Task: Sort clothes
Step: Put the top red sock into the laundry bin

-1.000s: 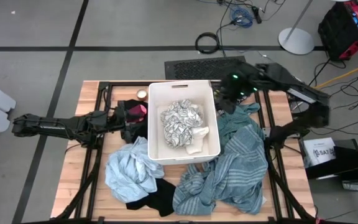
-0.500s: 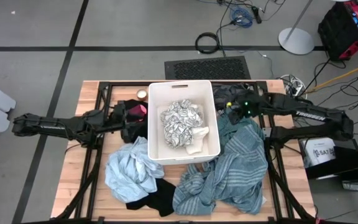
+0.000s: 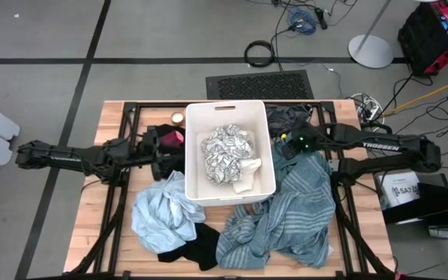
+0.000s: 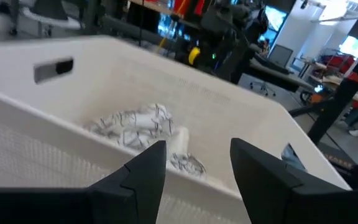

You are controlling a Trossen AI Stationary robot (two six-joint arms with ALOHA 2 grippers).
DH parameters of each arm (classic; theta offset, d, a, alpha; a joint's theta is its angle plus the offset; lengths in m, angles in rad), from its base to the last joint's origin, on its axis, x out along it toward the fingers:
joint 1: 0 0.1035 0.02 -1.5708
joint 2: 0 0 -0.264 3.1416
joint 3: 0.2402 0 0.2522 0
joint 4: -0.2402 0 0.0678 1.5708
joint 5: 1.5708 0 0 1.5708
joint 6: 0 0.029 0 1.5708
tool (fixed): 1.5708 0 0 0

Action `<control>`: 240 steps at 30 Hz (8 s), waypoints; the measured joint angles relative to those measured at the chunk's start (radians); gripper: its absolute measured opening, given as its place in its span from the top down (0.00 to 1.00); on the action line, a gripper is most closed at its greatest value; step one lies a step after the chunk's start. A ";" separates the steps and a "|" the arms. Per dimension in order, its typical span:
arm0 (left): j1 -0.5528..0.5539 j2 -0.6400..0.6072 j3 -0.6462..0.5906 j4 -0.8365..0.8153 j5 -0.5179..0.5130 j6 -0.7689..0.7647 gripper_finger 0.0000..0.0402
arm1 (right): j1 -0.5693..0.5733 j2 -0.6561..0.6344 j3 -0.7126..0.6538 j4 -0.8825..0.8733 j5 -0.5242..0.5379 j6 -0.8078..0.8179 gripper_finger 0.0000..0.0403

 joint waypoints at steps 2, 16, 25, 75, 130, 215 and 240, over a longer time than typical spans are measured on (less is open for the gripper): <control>-0.016 0.009 -0.011 -0.005 0.011 -0.002 0.53 | 0.008 0.001 0.000 0.005 0.045 0.001 0.63; -0.022 0.048 -0.013 0.005 -0.046 0.055 0.53 | 0.006 0.001 0.000 0.038 0.083 -0.080 0.63; -0.022 0.091 -0.013 0.020 -0.068 0.060 0.53 | -0.037 0.002 0.000 0.070 0.083 -0.101 0.63; 0.013 0.110 -0.010 0.342 -0.055 0.268 0.53 | 0.211 0.043 0.000 -0.090 0.079 0.110 0.63; 0.512 0.318 0.249 -0.755 0.032 0.030 0.53 | 0.299 0.042 0.000 -0.126 0.135 0.197 0.63; 0.225 0.576 0.629 -0.039 0.437 0.050 1.00 | 0.229 0.347 0.288 1.132 -0.150 -0.677 0.28; 0.220 0.582 0.629 -0.075 0.425 0.114 0.82 | 0.225 0.347 0.288 1.176 -0.157 -0.667 0.99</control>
